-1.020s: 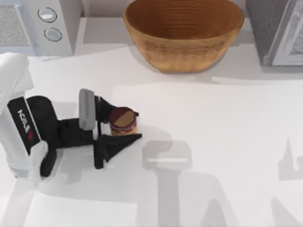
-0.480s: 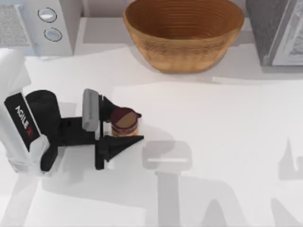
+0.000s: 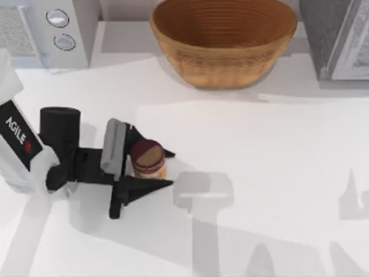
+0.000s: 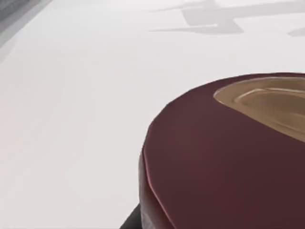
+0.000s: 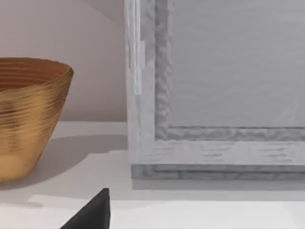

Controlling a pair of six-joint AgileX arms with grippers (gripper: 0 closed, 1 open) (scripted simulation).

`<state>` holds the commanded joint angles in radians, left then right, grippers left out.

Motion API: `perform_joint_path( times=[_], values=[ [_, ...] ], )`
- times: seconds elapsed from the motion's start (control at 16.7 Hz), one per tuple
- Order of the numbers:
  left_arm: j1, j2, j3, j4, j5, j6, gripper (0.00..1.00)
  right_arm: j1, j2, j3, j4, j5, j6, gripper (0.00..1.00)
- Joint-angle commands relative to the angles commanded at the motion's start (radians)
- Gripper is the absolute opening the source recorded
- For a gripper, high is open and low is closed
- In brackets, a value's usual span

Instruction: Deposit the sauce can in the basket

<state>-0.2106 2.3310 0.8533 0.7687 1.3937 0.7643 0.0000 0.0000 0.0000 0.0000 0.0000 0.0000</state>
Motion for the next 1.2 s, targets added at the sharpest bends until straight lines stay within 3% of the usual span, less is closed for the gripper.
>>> perform_joint_path(
  times=[0.78, 1.2],
  values=[
    [0.184, -0.193, 0.022, -1.489, 0.105, 1.244, 0.0, 0.0, 0.0, 0.0, 0.0, 0.0, 0.0, 1.0],
    [0.306, -0.252, 0.039, -2.114, 0.141, 1.775, 0.0, 0.0, 0.0, 0.0, 0.0, 0.0, 0.0, 1.0]
  ],
)
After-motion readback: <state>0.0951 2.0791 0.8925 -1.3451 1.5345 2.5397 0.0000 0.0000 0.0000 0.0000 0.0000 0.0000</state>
